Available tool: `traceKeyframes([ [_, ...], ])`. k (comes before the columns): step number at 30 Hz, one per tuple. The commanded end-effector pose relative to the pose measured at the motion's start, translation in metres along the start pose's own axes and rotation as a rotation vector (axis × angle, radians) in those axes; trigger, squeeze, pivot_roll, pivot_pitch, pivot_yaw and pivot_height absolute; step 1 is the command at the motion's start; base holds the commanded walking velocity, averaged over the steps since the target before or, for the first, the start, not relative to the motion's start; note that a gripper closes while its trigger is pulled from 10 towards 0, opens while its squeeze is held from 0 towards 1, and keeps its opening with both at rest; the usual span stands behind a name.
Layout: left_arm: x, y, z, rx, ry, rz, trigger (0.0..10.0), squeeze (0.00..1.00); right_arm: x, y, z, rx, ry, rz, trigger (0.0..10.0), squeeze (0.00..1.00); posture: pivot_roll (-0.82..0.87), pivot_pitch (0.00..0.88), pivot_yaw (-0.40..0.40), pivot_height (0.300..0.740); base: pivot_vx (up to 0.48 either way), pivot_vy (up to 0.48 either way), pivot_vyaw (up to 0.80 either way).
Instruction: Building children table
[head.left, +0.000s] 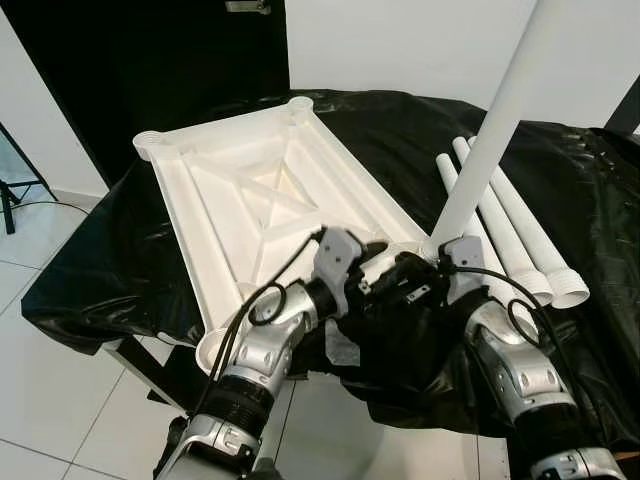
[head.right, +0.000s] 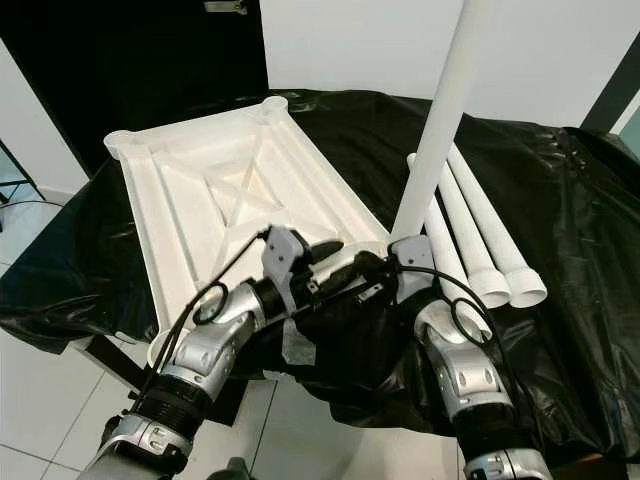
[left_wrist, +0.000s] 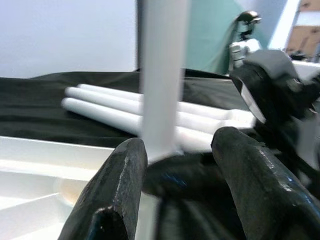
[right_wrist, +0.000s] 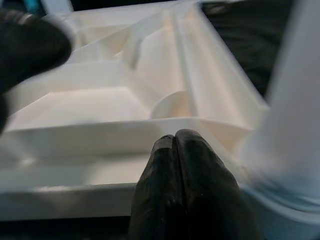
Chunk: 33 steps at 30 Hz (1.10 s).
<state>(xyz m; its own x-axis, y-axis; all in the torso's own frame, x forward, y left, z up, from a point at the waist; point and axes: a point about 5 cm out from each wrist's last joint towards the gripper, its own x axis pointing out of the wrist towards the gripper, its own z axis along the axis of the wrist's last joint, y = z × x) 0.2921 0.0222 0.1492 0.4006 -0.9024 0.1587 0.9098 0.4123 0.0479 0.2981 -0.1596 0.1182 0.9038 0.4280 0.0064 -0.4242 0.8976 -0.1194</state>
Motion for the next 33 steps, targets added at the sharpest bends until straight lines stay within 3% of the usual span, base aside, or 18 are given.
traceKeyframes([
  [1,-0.002,-0.009,-0.001,-0.028,-0.002,-0.108,10.0,0.0,-0.005,-0.001,-0.001,0.006,0.01,-0.034,10.0,0.0,0.18,0.0,0.0,0.74,0.0,0.0,0.0],
  [5,-0.005,-0.006,-0.004,-0.017,0.027,-0.109,10.0,0.0,-0.009,0.002,-0.001,0.009,0.011,-0.058,10.0,0.0,0.18,0.0,0.002,0.74,0.0,0.0,0.0],
  [11,-0.027,0.011,-0.031,0.059,0.283,-0.077,10.0,0.0,-0.017,0.015,0.005,0.048,0.006,-0.031,10.0,0.0,0.18,0.0,-0.004,0.74,0.0,0.0,0.0],
  [16,-0.039,0.012,-0.037,0.042,0.353,-0.097,10.0,0.0,-0.021,0.018,0.008,0.067,0.002,-0.024,10.0,0.0,0.18,0.0,-0.006,0.74,0.0,0.0,0.0],
  [21,-0.059,0.018,-0.052,0.005,0.503,-0.063,10.0,0.0,-0.028,0.018,0.01,0.079,0.014,-0.034,10.0,0.0,0.18,0.0,-0.006,0.74,0.0,0.0,0.0],
  [33,-0.061,0.01,-0.056,-0.055,0.559,-0.129,10.0,0.0,-0.032,0.025,0.005,0.139,0.084,0.003,10.0,0.0,0.19,0.0,-0.01,0.74,0.0,0.0,0.0],
])
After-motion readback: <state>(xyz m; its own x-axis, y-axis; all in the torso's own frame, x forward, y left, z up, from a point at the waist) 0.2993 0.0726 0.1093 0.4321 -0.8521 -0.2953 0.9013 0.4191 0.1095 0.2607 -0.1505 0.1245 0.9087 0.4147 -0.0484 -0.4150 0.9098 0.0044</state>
